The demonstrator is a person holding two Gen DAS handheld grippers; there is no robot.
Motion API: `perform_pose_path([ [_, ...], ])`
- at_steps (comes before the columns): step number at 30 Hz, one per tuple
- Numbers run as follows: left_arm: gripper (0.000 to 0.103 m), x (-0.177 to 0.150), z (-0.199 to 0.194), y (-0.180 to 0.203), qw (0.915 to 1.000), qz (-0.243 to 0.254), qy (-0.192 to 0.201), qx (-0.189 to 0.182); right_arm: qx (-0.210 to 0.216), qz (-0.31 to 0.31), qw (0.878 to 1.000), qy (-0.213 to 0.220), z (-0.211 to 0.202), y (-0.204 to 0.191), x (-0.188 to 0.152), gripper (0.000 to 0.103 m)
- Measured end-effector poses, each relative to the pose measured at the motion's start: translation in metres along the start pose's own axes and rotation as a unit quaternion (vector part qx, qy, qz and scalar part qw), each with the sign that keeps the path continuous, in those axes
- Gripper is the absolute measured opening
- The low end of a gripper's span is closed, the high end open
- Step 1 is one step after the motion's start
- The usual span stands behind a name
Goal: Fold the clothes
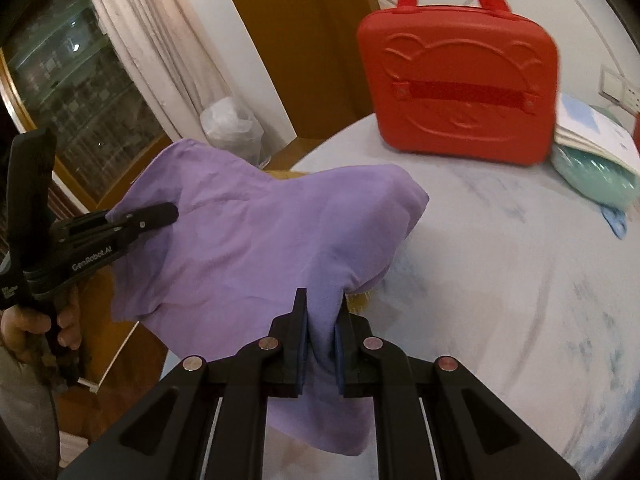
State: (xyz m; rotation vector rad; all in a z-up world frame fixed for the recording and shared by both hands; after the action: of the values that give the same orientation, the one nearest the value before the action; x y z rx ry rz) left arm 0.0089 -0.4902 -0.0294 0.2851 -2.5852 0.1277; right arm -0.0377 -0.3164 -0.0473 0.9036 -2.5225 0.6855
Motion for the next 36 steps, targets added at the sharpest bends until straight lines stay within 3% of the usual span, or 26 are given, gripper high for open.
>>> perform_pose_path([
  [4, 0.009, 0.026, 0.033, -0.026, 0.9999, -0.003, -0.01, 0.006, -0.006, 0.009, 1.0, -0.005, 0.03, 0.002, 0.034, 0.01],
  [7, 0.017, 0.037, 0.065, -0.044, 0.9995, -0.01, -0.026, 0.018, -0.016, 0.021, 1.0, -0.016, 0.057, 0.01, 0.05, 0.014],
  [9, 0.056, 0.039, 0.09, -0.055, 0.9983, -0.015, -0.042, 0.036, -0.036, 0.024, 0.999, -0.025, 0.075, 0.018, 0.055, 0.034],
  [10, 0.061, 0.037, 0.098, -0.058, 0.9978, -0.019, -0.049, 0.042, -0.039, 0.027, 0.998, -0.035, 0.086, 0.021, 0.055, 0.042],
  [11, 0.063, 0.034, 0.101, -0.06, 0.9975, -0.025, -0.053, 0.039, -0.043, 0.031, 0.998, -0.044, 0.095, 0.026, 0.054, 0.057],
  [12, 0.064, 0.032, 0.104, -0.061, 0.9972, -0.03, -0.057, 0.037, -0.049, 0.034, 0.997, -0.051, 0.1, 0.029, 0.052, 0.063],
  [13, 0.065, 0.029, 0.108, -0.063, 0.9969, -0.036, -0.06, 0.035, -0.055, 0.037, 0.996, -0.057, 0.106, 0.033, 0.05, 0.065],
  [16, 0.066, 0.021, 0.117, -0.067, 0.9956, -0.052, -0.072, 0.029, -0.061, 0.046, 0.995, -0.064, 0.11, 0.04, 0.044, 0.083],
  [20, 0.074, 0.013, 0.11, -0.061, 0.9954, -0.07, -0.066, 0.007, -0.053, 0.049, 0.996, -0.043, 0.088, 0.035, 0.04, 0.103],
  [24, 0.077, 0.007, 0.087, -0.039, 0.9952, -0.07, -0.065, -0.022, -0.071, 0.04, 0.996, -0.03, 0.069, 0.026, 0.03, 0.103],
  [30, 0.077, -0.008, 0.064, -0.003, 0.9969, -0.046, -0.051, -0.037, -0.096, 0.032, 0.994, -0.03, 0.054, 0.021, 0.008, 0.103],
  [36, 0.077, -0.023, 0.05, 0.025, 0.9988, -0.016, -0.033, -0.033, -0.108, 0.039, 0.993, -0.026, 0.046, 0.025, -0.013, 0.103],
])
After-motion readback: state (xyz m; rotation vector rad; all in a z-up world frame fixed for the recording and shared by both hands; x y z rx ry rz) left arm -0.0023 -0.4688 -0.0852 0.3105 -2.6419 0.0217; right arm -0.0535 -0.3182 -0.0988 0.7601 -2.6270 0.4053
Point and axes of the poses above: each gripper's, at about its wrist camera, not at the fingertips, and z roughly the way its jaws point, y to its right, x to its top, the point moved 8 cm from there along z, roughly the way its jaws point, and after that the axes turned 8 degrees about -y, right-handed, at the moved point
